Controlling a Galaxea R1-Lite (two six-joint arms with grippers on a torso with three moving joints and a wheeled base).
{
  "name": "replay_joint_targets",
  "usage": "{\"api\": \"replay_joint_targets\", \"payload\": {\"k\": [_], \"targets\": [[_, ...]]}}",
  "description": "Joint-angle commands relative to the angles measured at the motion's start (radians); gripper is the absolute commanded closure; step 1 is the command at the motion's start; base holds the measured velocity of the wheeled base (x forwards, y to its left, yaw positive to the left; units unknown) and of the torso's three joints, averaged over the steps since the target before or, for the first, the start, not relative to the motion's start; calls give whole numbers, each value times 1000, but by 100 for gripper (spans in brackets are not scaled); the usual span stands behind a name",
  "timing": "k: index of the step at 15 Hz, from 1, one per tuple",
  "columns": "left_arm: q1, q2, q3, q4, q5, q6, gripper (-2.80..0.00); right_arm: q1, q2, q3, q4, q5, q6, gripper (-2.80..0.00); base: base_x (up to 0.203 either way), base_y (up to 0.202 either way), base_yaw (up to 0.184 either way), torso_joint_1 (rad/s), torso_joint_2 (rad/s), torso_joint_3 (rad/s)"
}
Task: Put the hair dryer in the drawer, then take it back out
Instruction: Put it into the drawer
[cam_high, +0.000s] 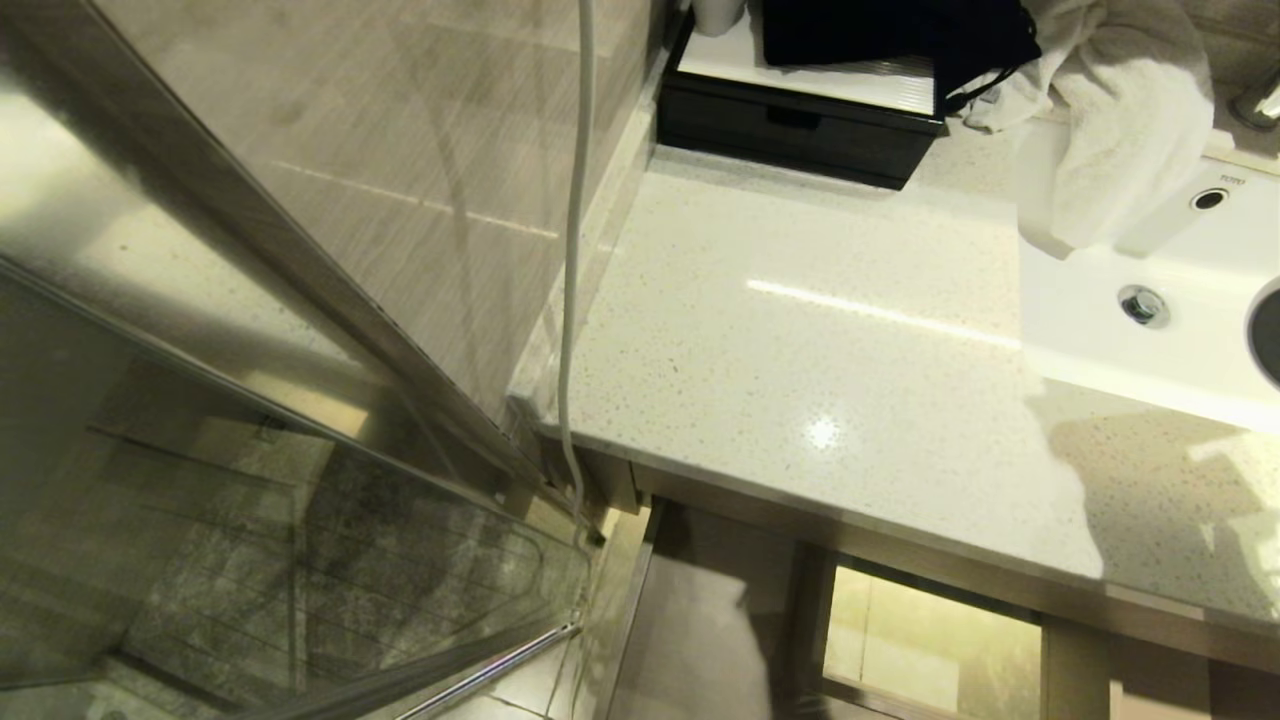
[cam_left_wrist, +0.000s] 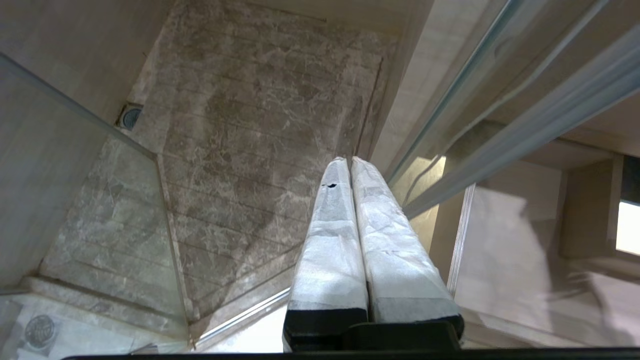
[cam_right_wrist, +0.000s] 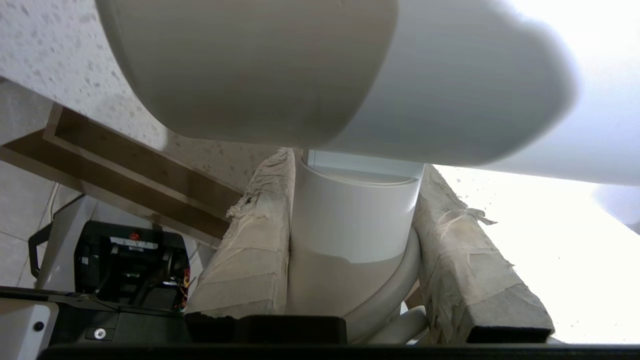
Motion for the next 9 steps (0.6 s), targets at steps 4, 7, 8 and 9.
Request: {"api": "replay_joint_targets", "payload": {"k": [4, 7, 8, 9], "targets": [[0, 2, 0, 0, 0, 0, 0, -1, -11, -2, 9, 0, -12, 0, 0, 0, 0, -300, 254, -41], [0, 2, 0, 0, 0, -1, 0, 0, -26, 3, 9, 3, -12, 0, 0, 0, 0, -365, 263, -91], [0, 2, 0, 0, 0, -1, 0, 0, -30, 7, 9, 4, -12, 0, 0, 0, 0, -367, 251, -120], [0, 2, 0, 0, 0, -1, 0, 0, -46, 22, 9, 5, -13, 0, 0, 0, 0, -354, 227, -134]]}}
